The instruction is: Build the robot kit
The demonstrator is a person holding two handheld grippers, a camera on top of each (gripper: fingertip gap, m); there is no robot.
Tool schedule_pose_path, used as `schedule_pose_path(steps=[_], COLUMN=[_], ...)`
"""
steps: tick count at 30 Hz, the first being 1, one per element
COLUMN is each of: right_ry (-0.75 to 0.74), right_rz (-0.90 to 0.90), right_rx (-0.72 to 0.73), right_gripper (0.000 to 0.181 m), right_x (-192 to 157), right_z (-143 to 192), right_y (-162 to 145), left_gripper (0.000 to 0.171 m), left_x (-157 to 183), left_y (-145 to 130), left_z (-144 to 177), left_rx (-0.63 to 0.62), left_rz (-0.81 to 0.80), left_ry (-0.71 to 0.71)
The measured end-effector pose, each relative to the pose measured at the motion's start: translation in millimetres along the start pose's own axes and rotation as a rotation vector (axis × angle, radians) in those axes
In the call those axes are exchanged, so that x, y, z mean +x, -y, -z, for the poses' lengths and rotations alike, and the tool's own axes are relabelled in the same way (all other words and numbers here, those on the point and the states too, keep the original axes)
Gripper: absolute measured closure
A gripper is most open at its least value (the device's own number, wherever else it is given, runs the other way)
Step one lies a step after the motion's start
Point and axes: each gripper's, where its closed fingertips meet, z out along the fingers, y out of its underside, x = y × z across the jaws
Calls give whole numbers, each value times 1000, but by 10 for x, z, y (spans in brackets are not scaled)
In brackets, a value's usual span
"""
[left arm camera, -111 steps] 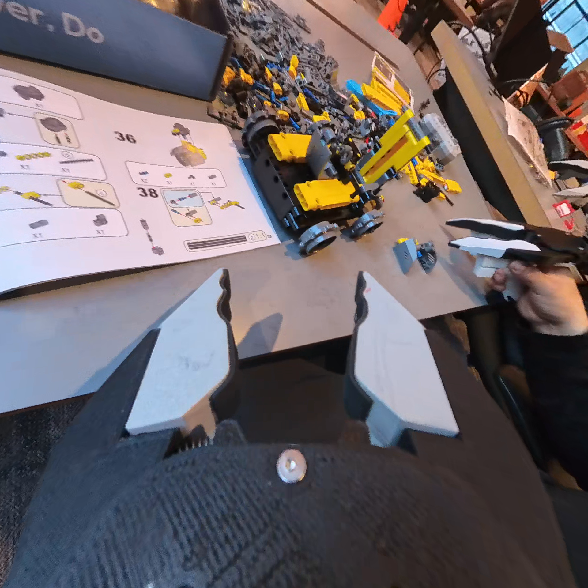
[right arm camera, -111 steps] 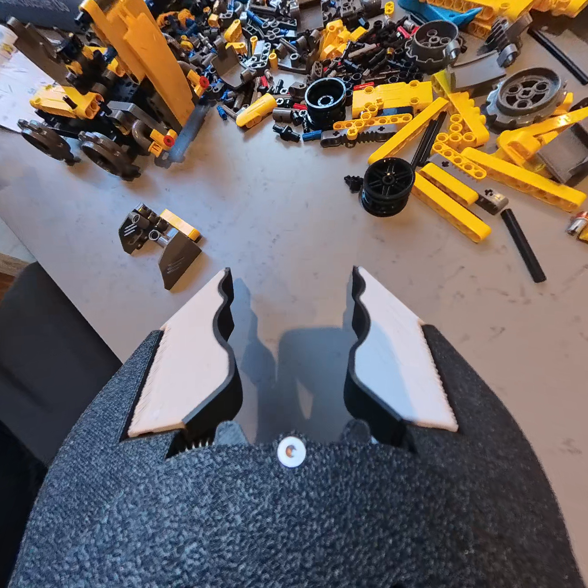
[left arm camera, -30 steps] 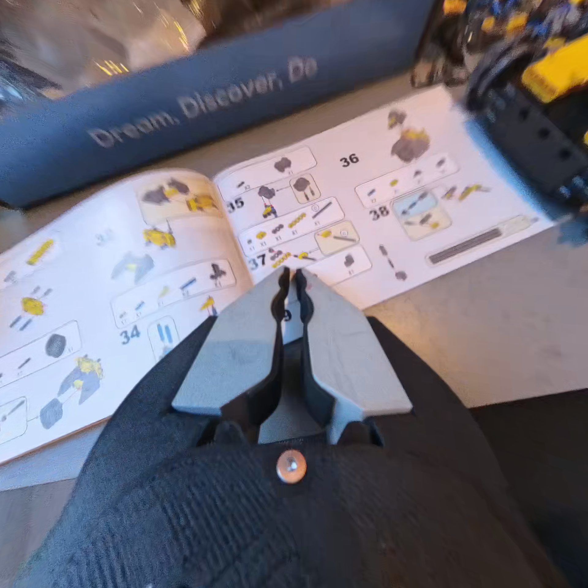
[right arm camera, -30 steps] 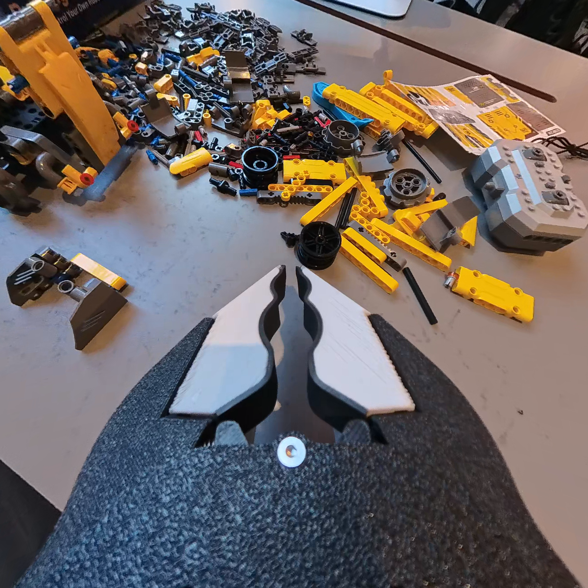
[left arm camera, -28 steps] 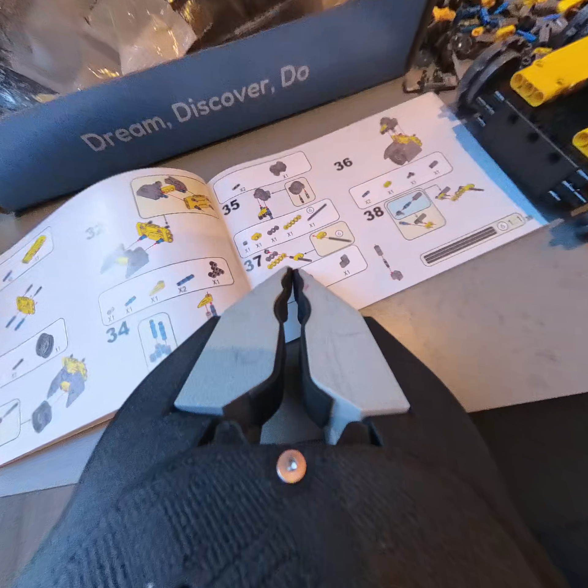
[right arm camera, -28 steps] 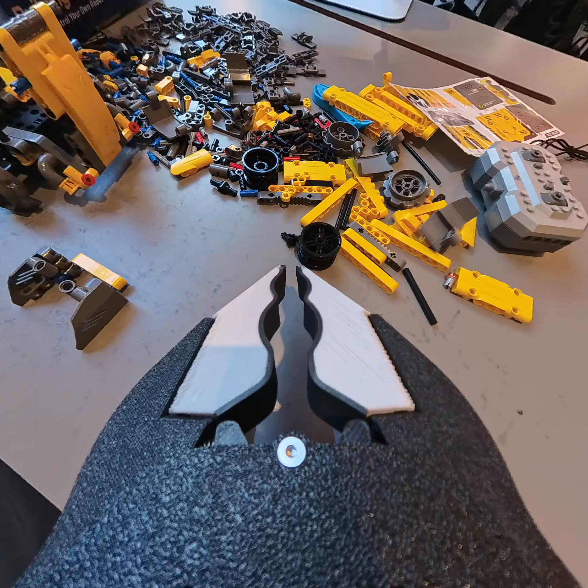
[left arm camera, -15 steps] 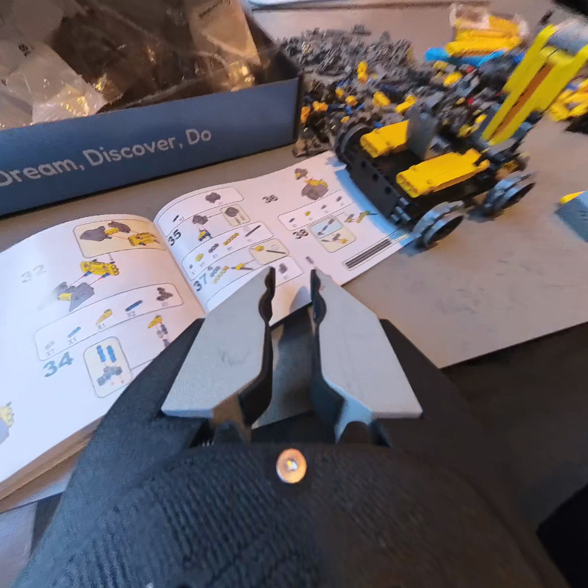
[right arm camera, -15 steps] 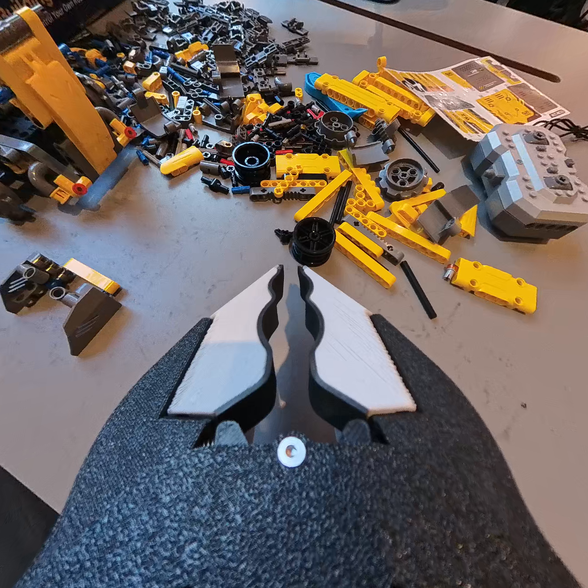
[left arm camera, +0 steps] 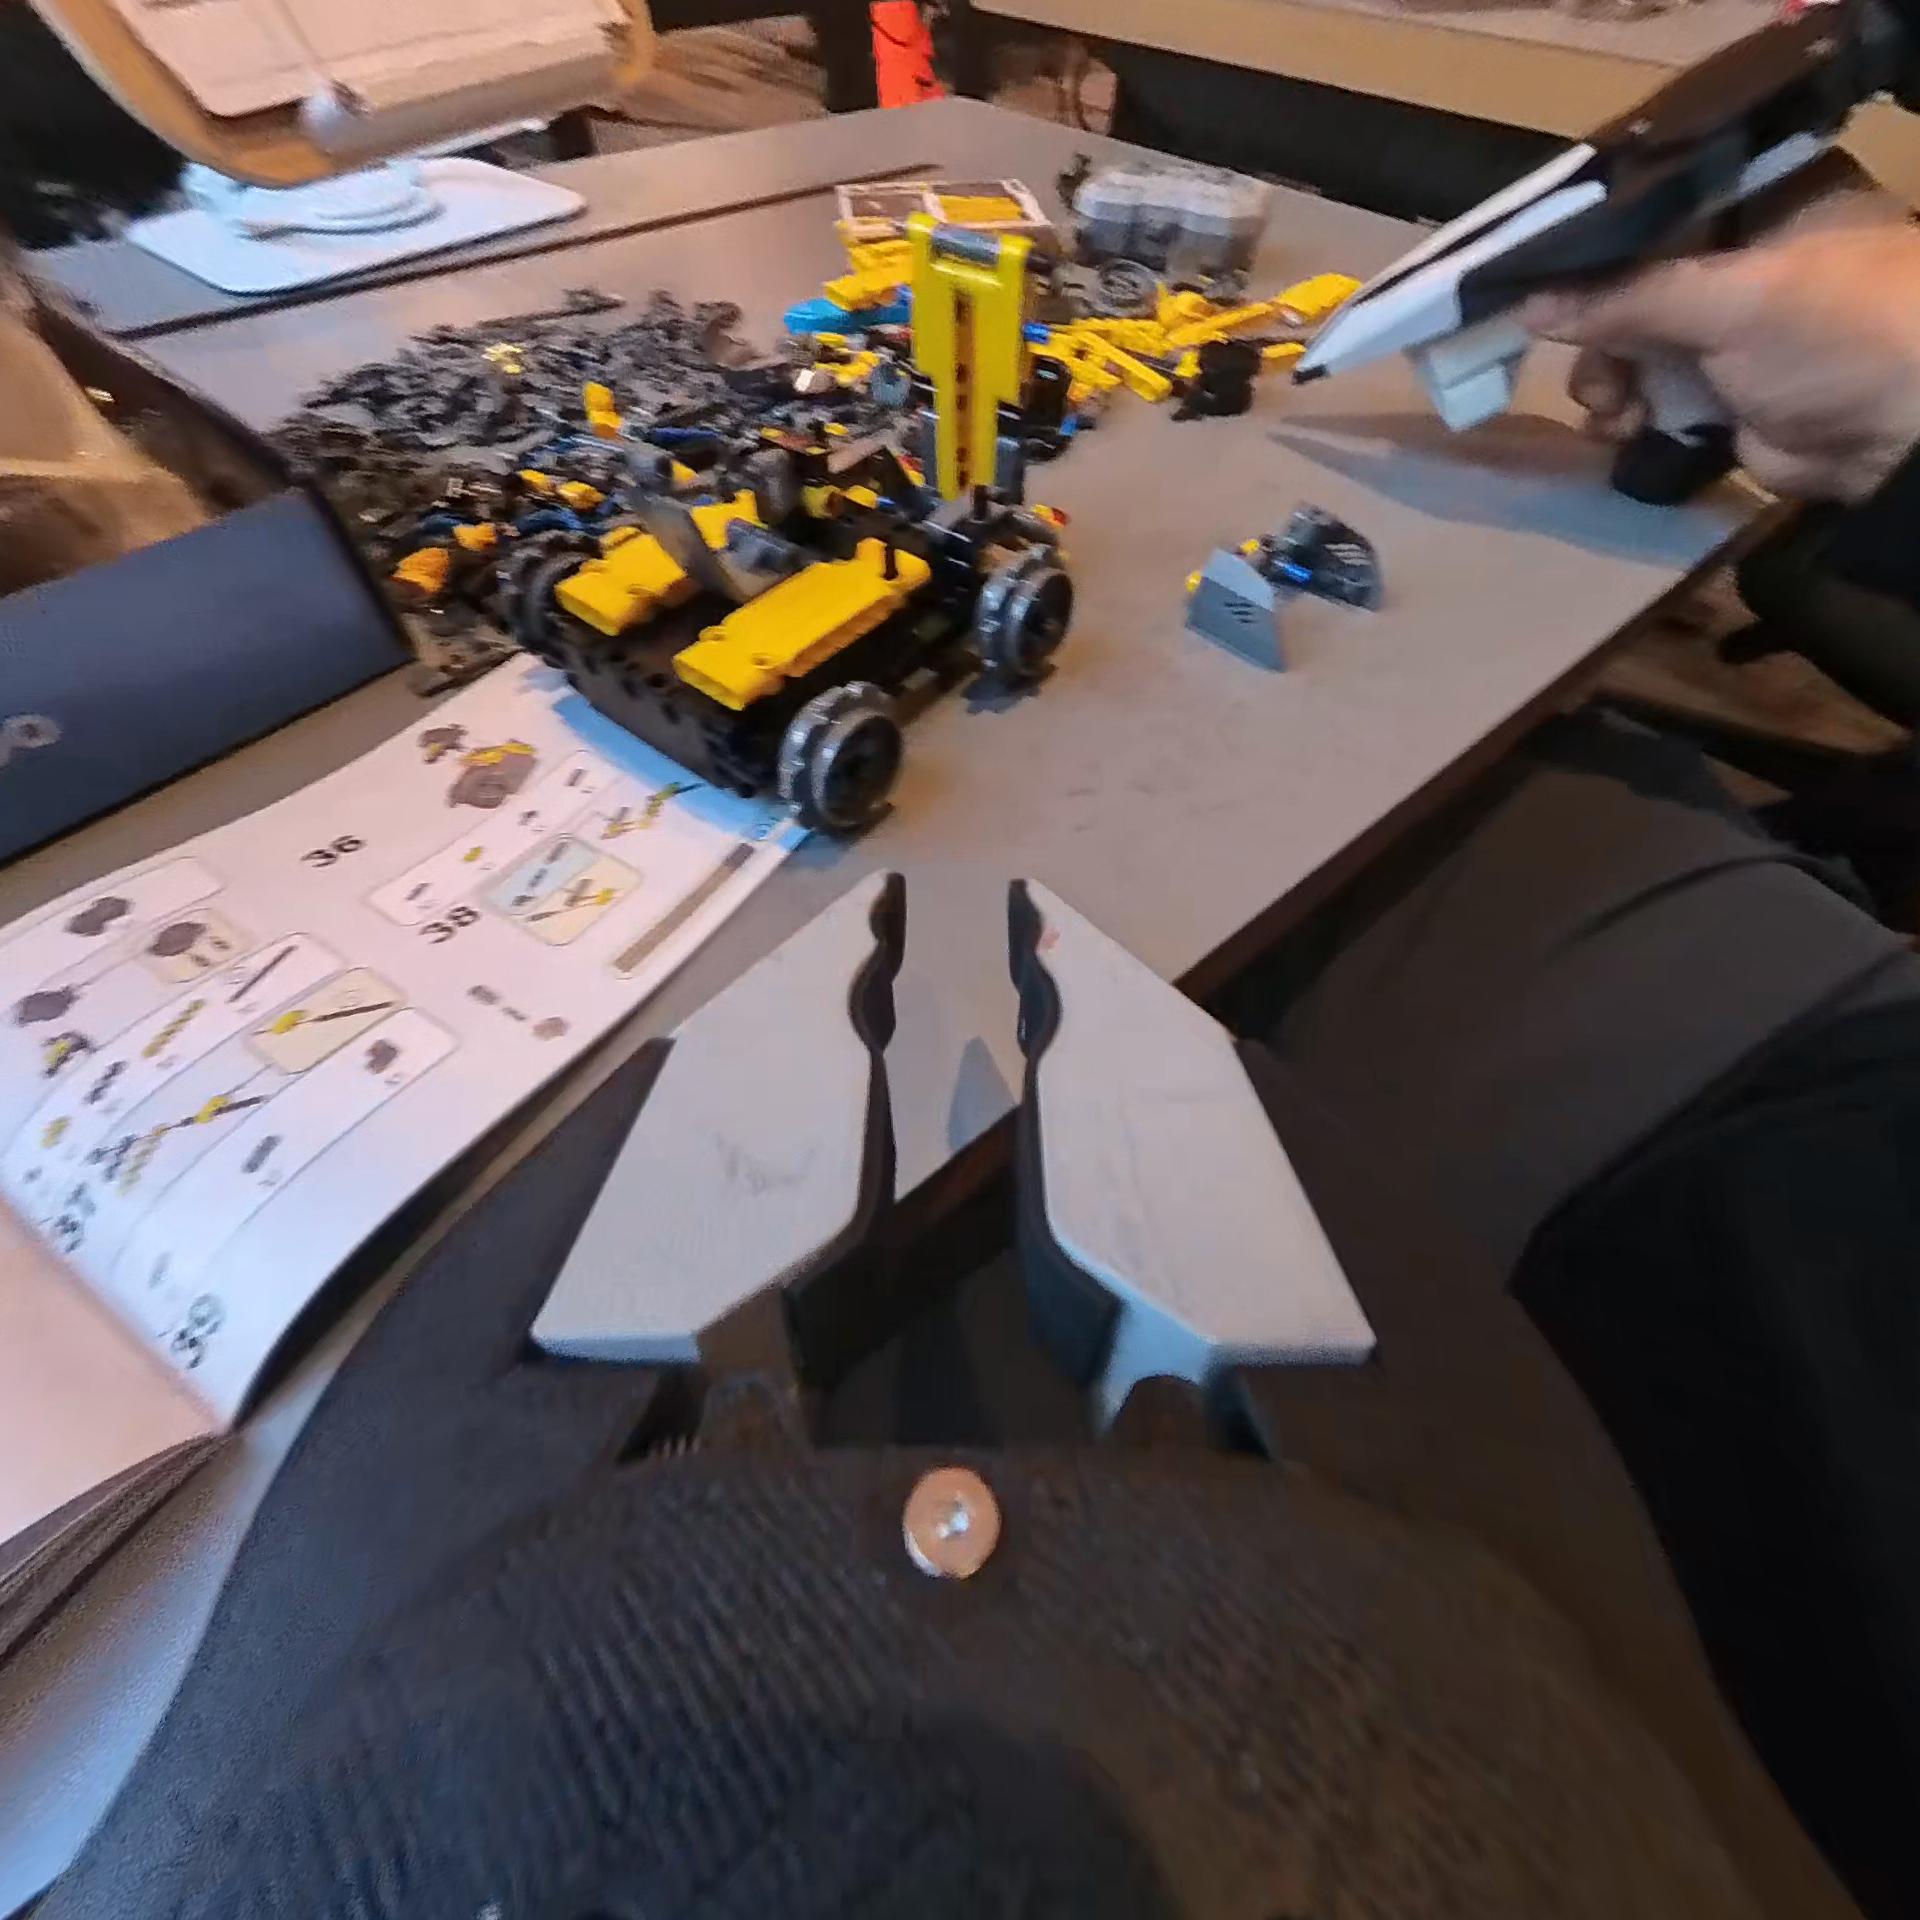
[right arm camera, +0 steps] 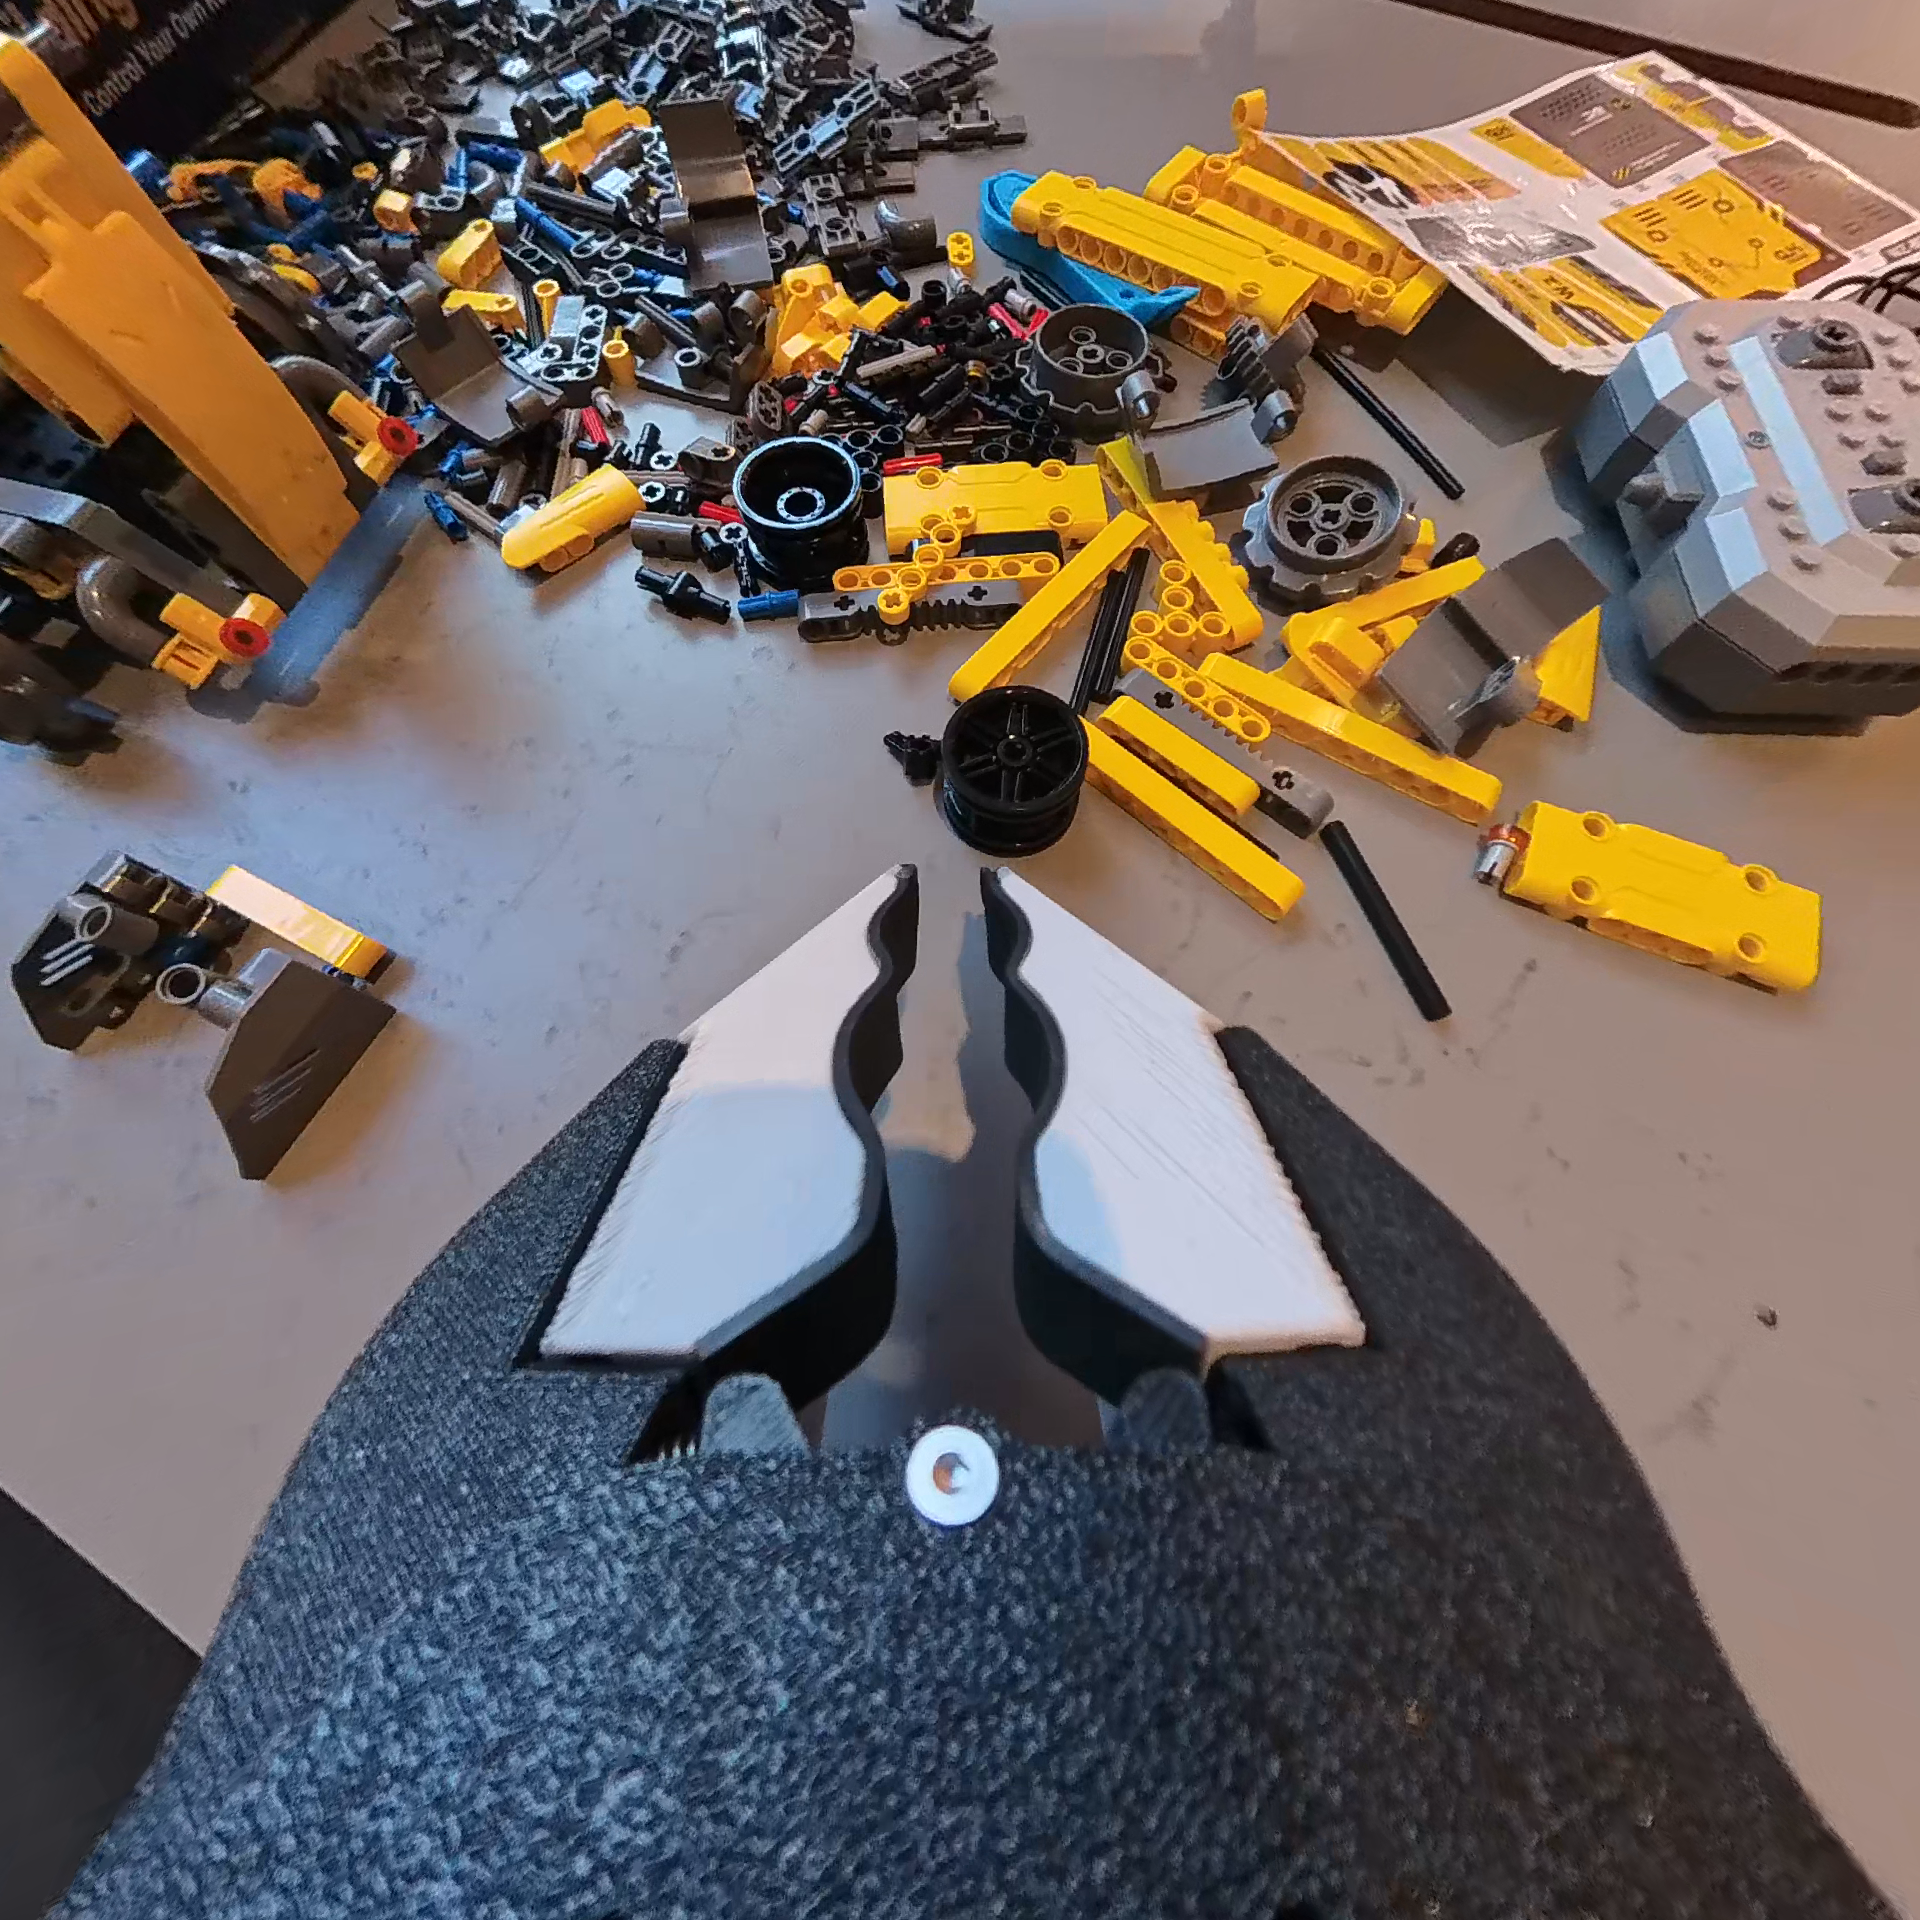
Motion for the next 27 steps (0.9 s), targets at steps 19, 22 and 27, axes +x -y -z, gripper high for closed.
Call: schedule_pose_path(steps=[19, 22, 27], right_ry=[27, 37, 45], right_rz=[-49, -58, -66], right_rx=[17, 27, 31], right_gripper=[169, 169, 169], right_x=[13, 12, 11], right_z=[11, 21, 24], right_y=[25, 37, 41], left_gripper=[156, 156, 157], left_x=[219, 226, 215], left_y=[-138, -161, -163], left_z=[-85, -107, -103], left_rx=[-60, -70, -70], left_rz=[-33, -36, -46], left_ry=[-132, -132, -128])
